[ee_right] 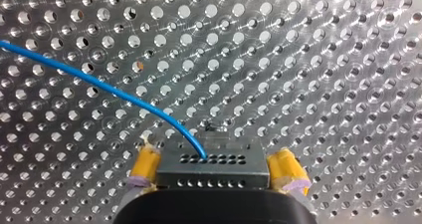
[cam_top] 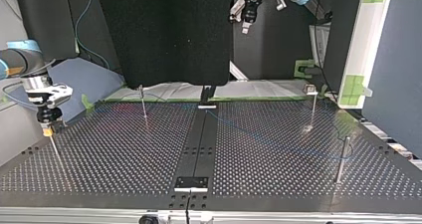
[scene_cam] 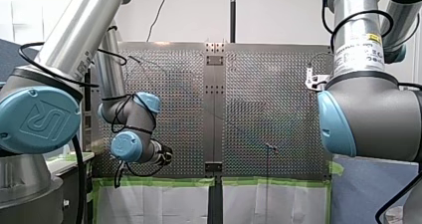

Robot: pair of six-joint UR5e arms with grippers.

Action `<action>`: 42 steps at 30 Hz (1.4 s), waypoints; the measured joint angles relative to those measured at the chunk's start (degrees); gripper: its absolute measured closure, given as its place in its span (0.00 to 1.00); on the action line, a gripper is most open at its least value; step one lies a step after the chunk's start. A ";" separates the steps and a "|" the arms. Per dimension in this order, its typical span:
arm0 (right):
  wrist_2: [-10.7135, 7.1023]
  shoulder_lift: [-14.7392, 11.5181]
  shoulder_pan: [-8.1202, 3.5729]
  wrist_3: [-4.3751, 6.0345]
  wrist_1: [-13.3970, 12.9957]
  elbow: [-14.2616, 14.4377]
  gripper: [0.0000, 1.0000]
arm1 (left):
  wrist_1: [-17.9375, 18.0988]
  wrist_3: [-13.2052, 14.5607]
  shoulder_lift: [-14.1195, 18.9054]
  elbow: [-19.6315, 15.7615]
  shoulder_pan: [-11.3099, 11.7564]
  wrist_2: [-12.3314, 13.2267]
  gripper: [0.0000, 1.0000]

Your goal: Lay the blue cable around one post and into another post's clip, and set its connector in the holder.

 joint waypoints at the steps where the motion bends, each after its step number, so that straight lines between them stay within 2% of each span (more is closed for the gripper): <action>1: 0.00 0.00 0.01 0.00 0.01 0.00 0.02 | 0.00 0.00 0.00 0.00 0.00 0.00 0.00; 10: 0.00 0.03 0.10 -0.31 0.11 0.01 0.02 | -0.08 0.00 0.00 0.00 0.00 0.00 0.00; 31: -0.03 0.04 0.32 0.00 0.00 0.00 0.02 | -0.14 0.00 0.00 0.00 0.00 -0.09 0.00; 42: 0.78 0.06 0.31 0.01 0.11 0.01 0.02 | -0.16 0.00 0.00 0.00 0.00 -0.09 0.00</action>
